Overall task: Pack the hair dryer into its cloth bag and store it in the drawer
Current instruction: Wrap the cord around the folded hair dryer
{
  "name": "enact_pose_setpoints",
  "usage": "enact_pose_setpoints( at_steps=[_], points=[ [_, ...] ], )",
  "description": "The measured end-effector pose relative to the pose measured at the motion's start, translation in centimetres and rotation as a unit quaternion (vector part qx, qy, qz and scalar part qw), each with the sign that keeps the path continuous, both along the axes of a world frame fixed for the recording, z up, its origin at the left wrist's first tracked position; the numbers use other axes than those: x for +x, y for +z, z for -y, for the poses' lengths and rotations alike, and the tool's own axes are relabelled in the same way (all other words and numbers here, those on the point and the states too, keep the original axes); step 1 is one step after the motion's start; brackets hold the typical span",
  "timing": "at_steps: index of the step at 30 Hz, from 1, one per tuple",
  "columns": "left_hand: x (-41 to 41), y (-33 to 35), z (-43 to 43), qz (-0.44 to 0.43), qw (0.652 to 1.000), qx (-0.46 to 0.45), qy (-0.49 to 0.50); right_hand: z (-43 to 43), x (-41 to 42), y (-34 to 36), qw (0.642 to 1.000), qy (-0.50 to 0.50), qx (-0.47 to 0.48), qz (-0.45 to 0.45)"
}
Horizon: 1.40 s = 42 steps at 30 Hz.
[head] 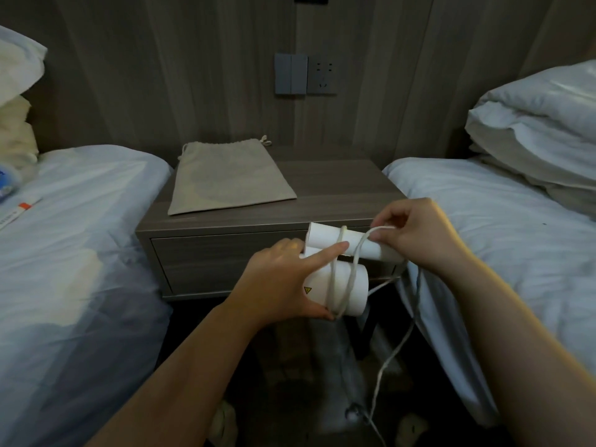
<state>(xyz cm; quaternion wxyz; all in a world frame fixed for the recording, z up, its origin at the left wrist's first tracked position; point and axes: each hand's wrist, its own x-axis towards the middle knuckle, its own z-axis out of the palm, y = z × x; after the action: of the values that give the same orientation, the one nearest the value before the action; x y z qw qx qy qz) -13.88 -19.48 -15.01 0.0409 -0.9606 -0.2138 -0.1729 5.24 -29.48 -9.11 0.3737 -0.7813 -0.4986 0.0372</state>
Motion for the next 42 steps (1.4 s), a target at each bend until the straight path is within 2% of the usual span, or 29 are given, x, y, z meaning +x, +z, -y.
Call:
enact_pose_setpoints(
  at_steps=[13, 16, 21, 23, 26, 29, 32, 35, 36, 38, 42],
  points=[
    [0.6, -0.1, 0.9, -0.028, 0.999, 0.030, -0.028, -0.5, 0.2, -0.8, 0.997, 0.076, -0.030, -0.018],
    [0.9, -0.4, 1.1, -0.046, 0.998, 0.013, -0.041, -0.7, -0.1, -1.1, 0.996, 0.078, -0.028, -0.019],
    [1.0, -0.6, 1.0, -0.060, 0.997, -0.008, -0.039, -1.0, -0.1, -1.8, 0.998, 0.043, -0.020, -0.031],
    [0.9, -0.5, 1.1, -0.062, 0.997, -0.025, -0.029, -1.2, 0.0, -2.1, 0.999, -0.009, -0.008, -0.032],
    [0.7, -0.3, 0.8, -0.068, 0.997, -0.042, -0.023, -1.3, 0.2, -2.2, 0.996, -0.075, -0.040, 0.013],
    [0.4, -0.1, 0.6, -0.068, 0.996, -0.048, -0.029, -1.3, 0.5, -1.9, 0.996, -0.050, -0.068, 0.018],
    [0.2, -0.1, 0.5, -0.074, 0.996, -0.043, -0.029, -0.7, 1.4, -1.3, 0.995, 0.025, -0.071, -0.071],
    [0.0, 0.0, 0.3, -0.073, 0.996, -0.046, -0.025, 0.1, 3.1, -1.4, 0.967, 0.108, -0.038, -0.229],
    [0.0, 0.0, 0.3, -0.071, 0.996, -0.050, -0.025, 0.2, 3.5, -1.6, 0.960, 0.117, -0.036, -0.253],
    [0.1, -0.2, 0.3, -0.065, 0.995, -0.066, -0.029, 0.1, 3.9, -2.0, 0.966, 0.095, -0.029, -0.238],
    [0.1, -0.7, 0.2, -0.044, 0.992, -0.107, -0.041, -0.3, 5.0, -2.8, 0.992, -0.031, 0.000, -0.125]
  ],
)
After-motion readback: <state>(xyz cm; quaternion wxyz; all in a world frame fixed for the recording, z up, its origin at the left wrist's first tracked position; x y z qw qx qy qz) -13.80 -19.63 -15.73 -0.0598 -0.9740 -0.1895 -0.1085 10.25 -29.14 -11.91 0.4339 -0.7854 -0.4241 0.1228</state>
